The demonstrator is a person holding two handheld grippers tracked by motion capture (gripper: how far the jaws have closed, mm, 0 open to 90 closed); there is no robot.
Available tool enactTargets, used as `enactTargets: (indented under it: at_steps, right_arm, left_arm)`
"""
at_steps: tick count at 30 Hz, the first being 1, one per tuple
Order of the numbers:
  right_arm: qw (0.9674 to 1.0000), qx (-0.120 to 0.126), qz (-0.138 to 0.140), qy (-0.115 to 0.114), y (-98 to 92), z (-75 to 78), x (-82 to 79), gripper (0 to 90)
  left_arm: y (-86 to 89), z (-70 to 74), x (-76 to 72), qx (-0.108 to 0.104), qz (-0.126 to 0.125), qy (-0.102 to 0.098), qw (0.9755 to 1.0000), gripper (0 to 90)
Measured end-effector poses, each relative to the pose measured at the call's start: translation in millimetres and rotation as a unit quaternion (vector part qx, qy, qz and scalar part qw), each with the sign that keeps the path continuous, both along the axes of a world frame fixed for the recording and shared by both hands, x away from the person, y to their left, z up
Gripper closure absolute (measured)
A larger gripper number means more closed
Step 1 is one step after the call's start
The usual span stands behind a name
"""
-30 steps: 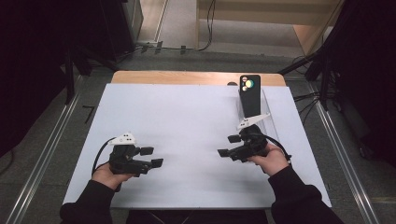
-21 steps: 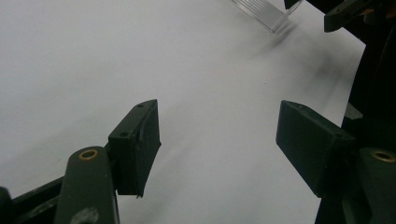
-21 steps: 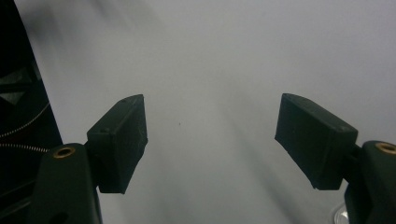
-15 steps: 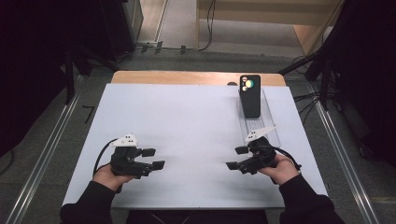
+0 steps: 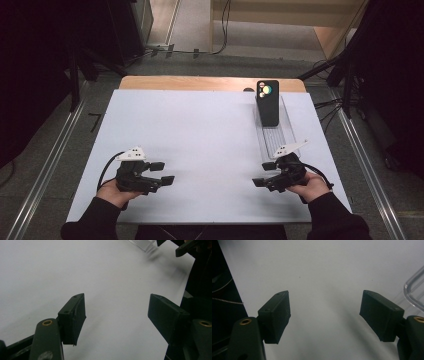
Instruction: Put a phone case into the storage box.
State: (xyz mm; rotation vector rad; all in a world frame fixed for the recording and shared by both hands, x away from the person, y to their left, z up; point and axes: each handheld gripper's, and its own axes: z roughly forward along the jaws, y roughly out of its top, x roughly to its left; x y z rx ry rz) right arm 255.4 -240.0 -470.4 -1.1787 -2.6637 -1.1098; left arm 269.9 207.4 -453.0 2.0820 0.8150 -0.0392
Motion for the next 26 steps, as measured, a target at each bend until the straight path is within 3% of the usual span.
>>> enactTargets:
  at_steps: [26]
  right_arm:
    - [0.9999,-0.007,-0.01,0.01,-6.6,-5.4,2.8,22.7]
  left_arm:
    - [-0.7,-2.5,2.2,0.003,-0.003,0.003,1.0,30.6]
